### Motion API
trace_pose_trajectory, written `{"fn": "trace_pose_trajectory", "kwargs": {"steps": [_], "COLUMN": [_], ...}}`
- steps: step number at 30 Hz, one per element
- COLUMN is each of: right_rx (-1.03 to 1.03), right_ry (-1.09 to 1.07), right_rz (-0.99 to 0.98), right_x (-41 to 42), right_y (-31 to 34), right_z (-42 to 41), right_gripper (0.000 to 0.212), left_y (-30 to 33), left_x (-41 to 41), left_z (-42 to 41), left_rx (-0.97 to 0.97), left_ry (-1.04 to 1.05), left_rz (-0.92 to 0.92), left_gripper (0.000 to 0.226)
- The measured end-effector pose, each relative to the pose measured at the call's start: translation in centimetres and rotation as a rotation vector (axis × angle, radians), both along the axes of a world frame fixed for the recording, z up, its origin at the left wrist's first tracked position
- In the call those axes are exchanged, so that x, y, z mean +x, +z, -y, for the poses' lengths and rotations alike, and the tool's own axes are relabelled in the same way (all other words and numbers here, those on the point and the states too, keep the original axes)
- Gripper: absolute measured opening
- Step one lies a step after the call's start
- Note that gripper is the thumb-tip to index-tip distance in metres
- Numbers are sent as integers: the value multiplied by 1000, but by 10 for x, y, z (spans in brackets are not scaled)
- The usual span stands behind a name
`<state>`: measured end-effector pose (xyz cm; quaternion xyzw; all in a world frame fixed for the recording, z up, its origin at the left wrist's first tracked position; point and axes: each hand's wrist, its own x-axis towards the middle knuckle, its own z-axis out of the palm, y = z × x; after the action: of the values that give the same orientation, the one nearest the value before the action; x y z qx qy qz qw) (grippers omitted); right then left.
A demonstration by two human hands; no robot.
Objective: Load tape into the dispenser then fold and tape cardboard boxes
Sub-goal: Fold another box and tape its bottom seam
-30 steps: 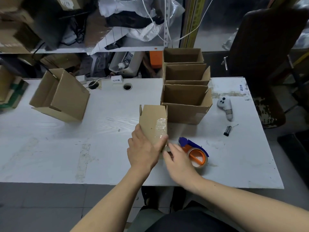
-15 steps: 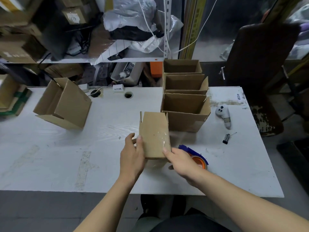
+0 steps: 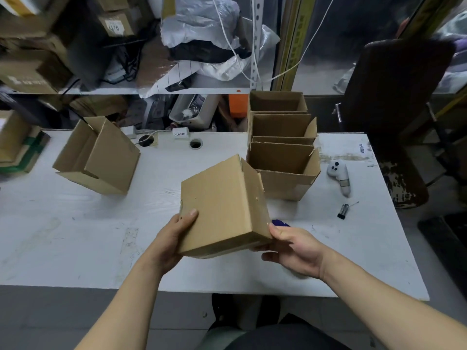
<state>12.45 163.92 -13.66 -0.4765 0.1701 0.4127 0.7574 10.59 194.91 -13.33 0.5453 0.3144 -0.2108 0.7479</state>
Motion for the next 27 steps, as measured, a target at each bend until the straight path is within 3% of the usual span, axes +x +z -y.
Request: {"fn": "trace_pose_trajectory", "kwargs": {"steps": [2,4,7,8,9,11,13,15,17,18,20,22,27], "right_rx": [61,-44,-732,-890,-909,-751,-639,-604,-479,-373,-208,-201,-316], "right_ry": [6,20,42,-37,-106,-67,87,178,158,123,85,64,23], "right_rz": [-44,-19,240,293,350,440,401,346,303,272,259,261,282], "right_x": [-4,-6,-8,-9,-9,-9,-9,-8,-8,-7,-6,-4,-4], "right_y": [-5,-15,-27,-25,-21,-14,-8,-5,-6,-4,-1,5,-6], "right_z": [1,-2,-15,-21,-26,-36,-45,-47,-44,-42,-40,-42,-35], "right_gripper": [36,34,28,27,27,40,73,100,114,109,76,48,54], "left_y": [2,5,15,17,19,18,11,14,23,26,27,24,13], "left_x": [-2,-3,-2,0,2,3,7,8,7,7,4,0,-3], "left_z": [-4,-6,-2,0,5,18,30,40,48,51,59,70,72], "left_rx": [-116,-113,93,198,305,541,726,790,747,738,812,910,811], "left_ry": [-16,-40,-166,-205,-232,-265,-316,-381,-423,-429,-460,-502,-366], "left_rz": [-12,20,145,177,194,215,237,227,224,230,279,302,276], "left_gripper": [64,61,57,62,70,84,91,93,92,89,79,74,74]}}
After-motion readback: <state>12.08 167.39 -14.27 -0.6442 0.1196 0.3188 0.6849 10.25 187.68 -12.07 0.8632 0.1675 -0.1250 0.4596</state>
